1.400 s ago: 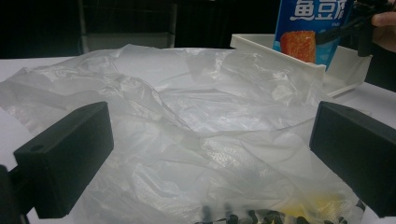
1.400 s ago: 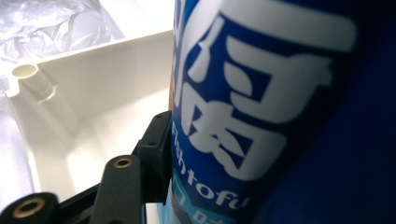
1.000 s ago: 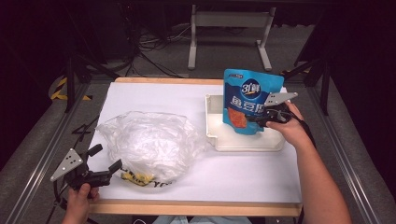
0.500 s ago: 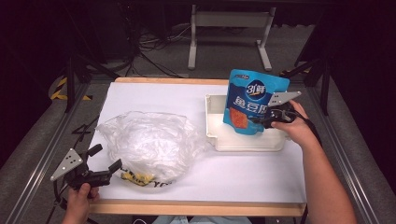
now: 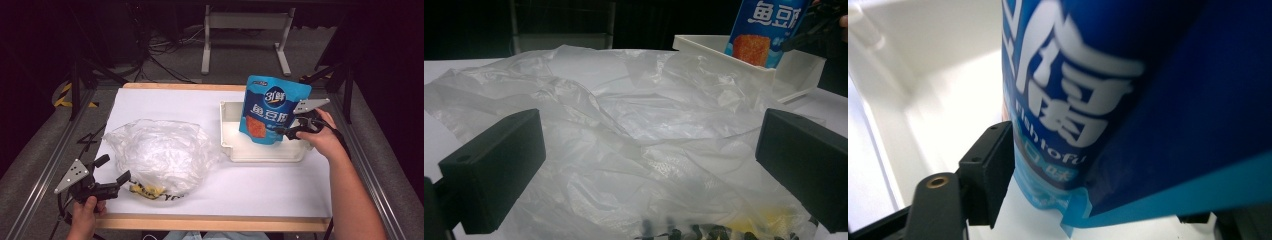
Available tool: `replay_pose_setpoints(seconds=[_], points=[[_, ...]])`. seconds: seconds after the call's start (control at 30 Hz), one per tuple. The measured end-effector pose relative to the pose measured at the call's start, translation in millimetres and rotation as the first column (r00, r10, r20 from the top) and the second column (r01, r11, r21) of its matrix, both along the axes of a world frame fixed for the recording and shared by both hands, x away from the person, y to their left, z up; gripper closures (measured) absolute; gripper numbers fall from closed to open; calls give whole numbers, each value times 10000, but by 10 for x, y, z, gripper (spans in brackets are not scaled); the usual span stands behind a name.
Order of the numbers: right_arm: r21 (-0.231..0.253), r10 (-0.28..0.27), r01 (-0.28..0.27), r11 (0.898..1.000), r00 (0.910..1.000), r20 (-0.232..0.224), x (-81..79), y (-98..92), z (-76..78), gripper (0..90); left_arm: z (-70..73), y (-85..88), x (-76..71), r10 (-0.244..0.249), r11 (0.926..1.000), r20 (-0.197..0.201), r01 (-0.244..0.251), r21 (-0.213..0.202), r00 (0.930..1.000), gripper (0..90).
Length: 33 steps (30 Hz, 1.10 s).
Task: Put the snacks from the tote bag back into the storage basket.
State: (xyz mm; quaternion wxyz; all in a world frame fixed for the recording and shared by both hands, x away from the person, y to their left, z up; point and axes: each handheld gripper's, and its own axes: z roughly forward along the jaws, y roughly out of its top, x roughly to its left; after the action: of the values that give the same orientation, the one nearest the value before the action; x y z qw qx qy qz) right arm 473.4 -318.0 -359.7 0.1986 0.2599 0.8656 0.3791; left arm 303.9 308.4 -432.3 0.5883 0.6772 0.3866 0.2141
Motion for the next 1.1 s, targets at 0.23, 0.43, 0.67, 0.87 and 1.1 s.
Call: replay_pose_setpoints(seconds=[0.23,0.43,0.67,0.87,1.1], points=[[941,-448,441,9946,9990,59,-117,-52,102,228,-2,-5,5,-1,10000,10,1,-20,10000,4],[1301,-966,916,9873,9948,327,-246,-138,263,183,-2,-5,2,-23,10000,-4,23,-2,10000,4],[1526,-1389,1303,9797,9892,468,-408,-197,416,154,-1,-1,-5,-19,10000,1,19,35,10000,4],[1758,-1553,1404,9744,9851,741,-591,-209,557,129,0,-3,-2,-13,10000,-6,13,-7,10000,4],[1748,-1495,1293,9761,9828,1083,-786,-209,688,101,2,-9,-6,-44,10000,2,44,34,10000,4]])
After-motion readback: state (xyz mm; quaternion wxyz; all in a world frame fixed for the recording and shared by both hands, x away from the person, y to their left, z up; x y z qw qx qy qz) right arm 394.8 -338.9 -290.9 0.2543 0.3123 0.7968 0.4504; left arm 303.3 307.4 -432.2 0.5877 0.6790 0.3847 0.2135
